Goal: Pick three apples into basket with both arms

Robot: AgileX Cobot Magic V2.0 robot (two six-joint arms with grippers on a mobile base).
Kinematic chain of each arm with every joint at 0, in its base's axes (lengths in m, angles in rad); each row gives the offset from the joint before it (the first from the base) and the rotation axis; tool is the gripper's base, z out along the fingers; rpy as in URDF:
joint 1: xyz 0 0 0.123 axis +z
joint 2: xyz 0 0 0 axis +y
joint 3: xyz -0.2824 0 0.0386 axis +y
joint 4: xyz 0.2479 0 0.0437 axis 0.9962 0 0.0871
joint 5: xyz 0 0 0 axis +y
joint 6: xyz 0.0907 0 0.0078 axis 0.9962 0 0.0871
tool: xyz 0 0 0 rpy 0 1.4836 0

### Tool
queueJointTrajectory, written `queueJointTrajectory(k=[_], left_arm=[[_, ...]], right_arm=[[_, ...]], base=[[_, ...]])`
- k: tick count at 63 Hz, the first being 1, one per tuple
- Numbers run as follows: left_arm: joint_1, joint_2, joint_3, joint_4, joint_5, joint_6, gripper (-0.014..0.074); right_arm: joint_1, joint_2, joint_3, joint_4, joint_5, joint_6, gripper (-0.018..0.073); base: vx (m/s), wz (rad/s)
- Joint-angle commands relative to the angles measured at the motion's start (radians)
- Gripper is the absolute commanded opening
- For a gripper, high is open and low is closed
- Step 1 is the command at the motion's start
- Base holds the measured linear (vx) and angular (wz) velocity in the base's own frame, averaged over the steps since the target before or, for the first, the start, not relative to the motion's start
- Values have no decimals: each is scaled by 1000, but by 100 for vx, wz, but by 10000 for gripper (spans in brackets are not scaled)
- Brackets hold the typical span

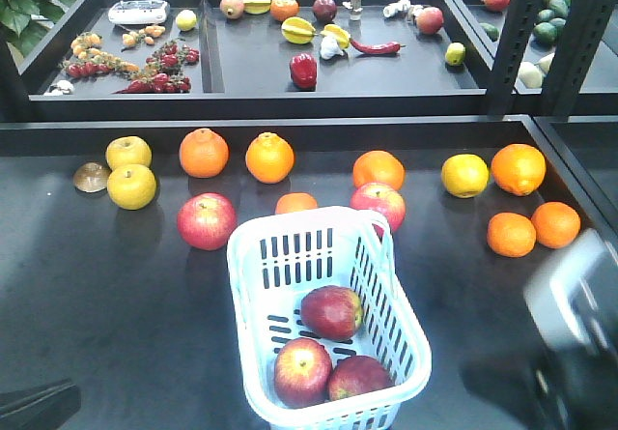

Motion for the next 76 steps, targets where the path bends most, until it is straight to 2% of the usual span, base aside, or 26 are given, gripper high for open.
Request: queueJointTrajectory(k=[1,19,76], left_arm=[[-3,6,-27,-33,-47,-7,-6],[-3,6,-27,-33,-47,-7,-6],[-3,6,-27,-33,-34,-7,-6]], right_arm=[[-4,-116,109,-16,-136,24,-5],[-5,-280,144,-31,-310,56,-5],[-5,-286,144,-31,-304,56,-5]], base=[[0,0],[0,0],[0,0]])
